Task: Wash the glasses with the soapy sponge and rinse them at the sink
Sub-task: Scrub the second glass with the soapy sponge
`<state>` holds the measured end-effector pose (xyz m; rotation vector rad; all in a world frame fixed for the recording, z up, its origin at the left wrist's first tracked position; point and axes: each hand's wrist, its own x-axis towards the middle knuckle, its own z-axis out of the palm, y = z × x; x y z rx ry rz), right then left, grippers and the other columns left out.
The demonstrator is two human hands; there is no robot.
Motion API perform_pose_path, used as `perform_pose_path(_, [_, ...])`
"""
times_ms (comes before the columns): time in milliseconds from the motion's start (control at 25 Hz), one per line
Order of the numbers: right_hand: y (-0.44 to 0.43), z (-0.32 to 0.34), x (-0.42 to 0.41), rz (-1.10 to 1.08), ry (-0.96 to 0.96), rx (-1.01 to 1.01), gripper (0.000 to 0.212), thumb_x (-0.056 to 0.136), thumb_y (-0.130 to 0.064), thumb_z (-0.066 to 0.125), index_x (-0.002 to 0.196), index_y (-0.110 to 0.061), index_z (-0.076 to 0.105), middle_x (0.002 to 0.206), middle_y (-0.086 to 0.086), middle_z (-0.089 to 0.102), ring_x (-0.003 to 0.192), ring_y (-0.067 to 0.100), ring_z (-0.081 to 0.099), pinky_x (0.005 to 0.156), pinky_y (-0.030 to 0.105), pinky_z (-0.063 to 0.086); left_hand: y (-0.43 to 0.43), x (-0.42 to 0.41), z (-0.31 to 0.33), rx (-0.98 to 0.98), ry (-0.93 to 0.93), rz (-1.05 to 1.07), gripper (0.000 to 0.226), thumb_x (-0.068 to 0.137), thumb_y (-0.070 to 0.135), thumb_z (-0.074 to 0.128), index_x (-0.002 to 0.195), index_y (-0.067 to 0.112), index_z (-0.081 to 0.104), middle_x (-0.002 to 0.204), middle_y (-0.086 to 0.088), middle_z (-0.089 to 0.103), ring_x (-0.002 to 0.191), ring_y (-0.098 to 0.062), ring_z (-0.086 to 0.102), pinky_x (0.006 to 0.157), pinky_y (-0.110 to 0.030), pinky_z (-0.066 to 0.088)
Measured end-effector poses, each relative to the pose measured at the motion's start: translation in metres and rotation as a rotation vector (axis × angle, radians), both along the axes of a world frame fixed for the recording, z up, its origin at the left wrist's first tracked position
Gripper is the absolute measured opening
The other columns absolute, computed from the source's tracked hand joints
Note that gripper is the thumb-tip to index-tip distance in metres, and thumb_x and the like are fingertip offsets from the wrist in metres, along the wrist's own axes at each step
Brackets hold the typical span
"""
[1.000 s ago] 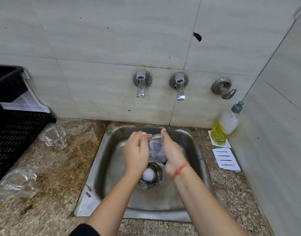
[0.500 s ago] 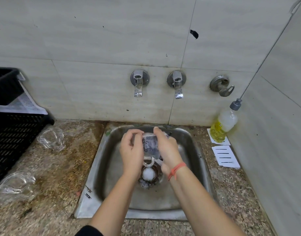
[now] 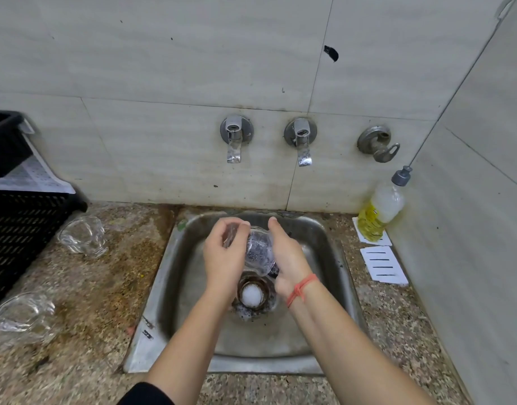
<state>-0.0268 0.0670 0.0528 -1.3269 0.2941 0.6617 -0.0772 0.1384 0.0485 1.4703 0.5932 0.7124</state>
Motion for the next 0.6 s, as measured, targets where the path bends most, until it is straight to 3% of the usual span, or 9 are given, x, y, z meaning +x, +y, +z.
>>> perform_pose_path(40, [-0.002, -0.001, -0.001, -0.006, -0.220, -0.133, 0.044, 0.092, -0.046, 0.054, 0.086, -0.004, 0.066, 0.074, 0.003, 0.065, 0.066, 0.019, 0.061, 0.065, 0.031, 0.047, 0.001, 0.001, 0.005, -0.130, 0.047, -0.045, 0.015, 0.094, 0.012, 0.054, 0.089, 0.019, 0.066, 0.091, 0.002, 0.069, 0.085, -0.009, 0.063, 0.076, -0.023, 0.047])
perform_pose_path(160, [-0.013, -0.021, -0.018, 0.020, -1.302, -0.579, 0.044, 0.093, -0.047, 0.047, 0.066, -0.014, 0.058, 0.058, -0.001, 0.056, 0.056, 0.018, 0.051, 0.057, 0.030, 0.037, 0.004, 0.006, 0.018, -0.840, 0.228, -0.112, 0.017, 0.099, 0.014, 0.045, 0.098, 0.018, 0.062, 0.081, -0.007, 0.070, 0.067, -0.021, 0.066, 0.058, -0.027, 0.053])
perform_pose_path(200, [-0.014, -0.029, -0.023, 0.023, -1.431, -0.574, 0.049, 0.093, -0.051, 0.043, 0.067, -0.013, 0.059, 0.058, -0.001, 0.056, 0.055, 0.017, 0.050, 0.055, 0.028, 0.035, 0.003, 0.008, 0.016, -0.910, 0.234, -0.097, 0.014, 0.098, 0.014, 0.049, 0.098, 0.015, 0.063, 0.078, -0.008, 0.070, 0.063, -0.021, 0.066, 0.055, -0.027, 0.053])
perform_pose_path(280, [-0.008, -0.026, -0.024, -0.082, -1.129, -0.452, 0.050, 0.092, -0.054, 0.045, 0.069, -0.013, 0.063, 0.061, 0.000, 0.061, 0.059, 0.014, 0.054, 0.057, 0.026, 0.038, -0.003, 0.007, 0.008, -0.687, 0.154, -0.023, 0.014, 0.094, 0.010, 0.053, 0.098, 0.012, 0.067, 0.090, -0.007, 0.071, 0.080, -0.023, 0.068, 0.069, -0.030, 0.055])
perform_pose_path(400, [-0.003, -0.016, 0.001, -0.102, -0.101, -0.037, 0.044, 0.085, -0.051, 0.058, 0.090, -0.008, 0.069, 0.088, 0.013, 0.073, 0.077, 0.025, 0.066, 0.076, 0.038, 0.053, -0.008, -0.001, -0.008, 0.153, -0.054, 0.018, 0.022, 0.096, 0.005, 0.051, 0.105, 0.015, 0.068, 0.101, 0.001, 0.065, 0.095, -0.001, 0.060, 0.084, -0.014, 0.045])
perform_pose_path(440, [-0.005, -0.017, 0.008, -0.063, 0.018, 0.037, 0.047, 0.081, -0.052, 0.060, 0.097, -0.009, 0.069, 0.098, 0.018, 0.072, 0.081, 0.029, 0.067, 0.081, 0.044, 0.054, -0.010, -0.003, -0.009, 0.254, -0.085, -0.043, 0.023, 0.096, 0.007, 0.051, 0.112, 0.016, 0.066, 0.104, 0.002, 0.063, 0.095, 0.003, 0.057, 0.084, -0.009, 0.042])
perform_pose_path(480, [-0.007, -0.017, 0.009, -0.040, -0.004, 0.020, 0.048, 0.078, -0.053, 0.061, 0.097, -0.010, 0.069, 0.099, 0.018, 0.072, 0.083, 0.028, 0.068, 0.085, 0.049, 0.054, -0.010, -0.002, -0.012, 0.232, -0.071, -0.078, 0.025, 0.098, 0.012, 0.050, 0.119, 0.018, 0.062, 0.107, 0.002, 0.062, 0.097, 0.003, 0.057, 0.085, -0.010, 0.044])
perform_pose_path(520, [-0.008, -0.018, 0.006, -0.053, -0.150, -0.076, 0.047, 0.080, -0.052, 0.059, 0.092, -0.008, 0.069, 0.091, 0.016, 0.073, 0.081, 0.025, 0.068, 0.083, 0.047, 0.056, -0.008, 0.001, -0.008, 0.025, -0.024, -0.103, 0.026, 0.100, 0.021, 0.047, 0.123, 0.021, 0.059, 0.110, 0.002, 0.063, 0.098, 0.000, 0.060, 0.086, -0.017, 0.048])
perform_pose_path(600, [-0.013, -0.023, -0.007, -0.039, -0.757, -0.377, 0.049, 0.090, -0.051, 0.050, 0.079, -0.006, 0.068, 0.071, 0.011, 0.069, 0.068, 0.019, 0.064, 0.068, 0.040, 0.053, 0.002, 0.005, 0.002, -0.673, 0.151, -0.217, 0.028, 0.101, 0.032, 0.041, 0.117, 0.019, 0.059, 0.099, -0.003, 0.069, 0.085, -0.014, 0.067, 0.070, -0.030, 0.056])
